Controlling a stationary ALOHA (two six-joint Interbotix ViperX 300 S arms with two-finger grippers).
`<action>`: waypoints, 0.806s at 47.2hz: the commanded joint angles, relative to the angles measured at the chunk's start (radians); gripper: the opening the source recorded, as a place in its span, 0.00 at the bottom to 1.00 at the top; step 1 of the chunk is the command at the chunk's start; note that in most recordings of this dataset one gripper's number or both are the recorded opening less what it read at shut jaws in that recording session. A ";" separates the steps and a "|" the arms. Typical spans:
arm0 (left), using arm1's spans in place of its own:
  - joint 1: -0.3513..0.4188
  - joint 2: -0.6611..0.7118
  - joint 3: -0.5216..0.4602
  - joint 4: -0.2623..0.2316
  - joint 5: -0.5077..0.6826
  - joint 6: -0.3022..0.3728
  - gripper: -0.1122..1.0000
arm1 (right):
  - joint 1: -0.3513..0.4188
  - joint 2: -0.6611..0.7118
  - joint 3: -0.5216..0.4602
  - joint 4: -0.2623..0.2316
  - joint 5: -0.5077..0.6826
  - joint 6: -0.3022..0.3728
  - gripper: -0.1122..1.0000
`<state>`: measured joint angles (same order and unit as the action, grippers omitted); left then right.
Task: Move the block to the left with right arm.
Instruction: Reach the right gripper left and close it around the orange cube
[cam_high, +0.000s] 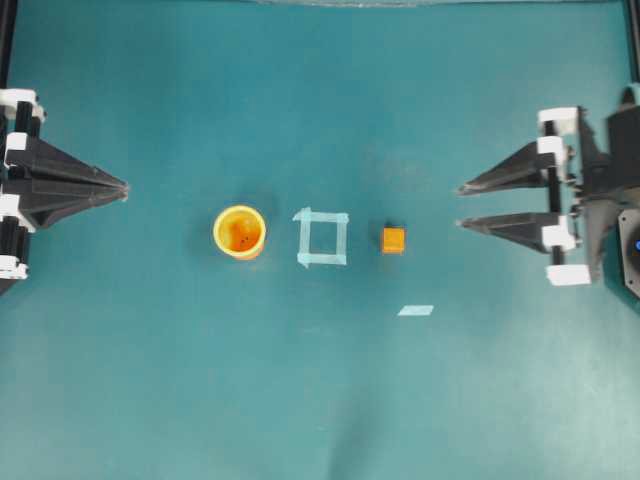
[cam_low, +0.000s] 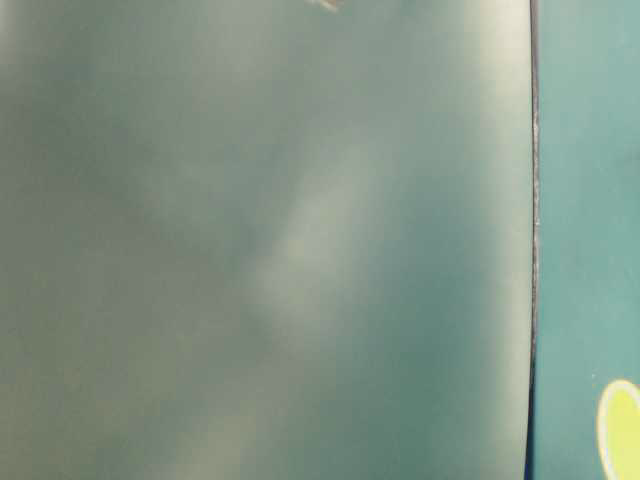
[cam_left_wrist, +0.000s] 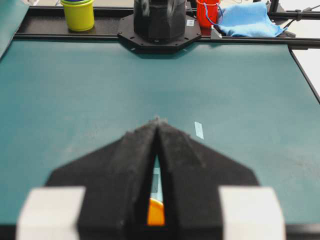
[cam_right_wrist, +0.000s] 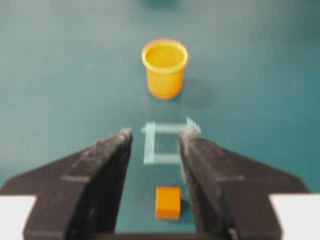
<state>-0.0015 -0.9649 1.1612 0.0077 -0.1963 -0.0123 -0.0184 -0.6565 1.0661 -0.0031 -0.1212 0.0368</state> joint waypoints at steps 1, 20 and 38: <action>0.000 0.008 -0.028 0.002 -0.006 -0.002 0.10 | -0.008 0.044 -0.034 0.002 -0.009 0.002 0.55; 0.000 -0.009 -0.029 0.003 0.034 -0.002 0.10 | -0.035 0.339 -0.149 -0.003 -0.002 -0.006 0.57; 0.000 -0.133 -0.055 0.003 0.206 -0.002 0.10 | -0.035 0.485 -0.175 -0.003 0.011 -0.006 0.58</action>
<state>-0.0015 -1.0861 1.1382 0.0077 -0.0138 -0.0123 -0.0522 -0.1703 0.9097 -0.0046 -0.1104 0.0307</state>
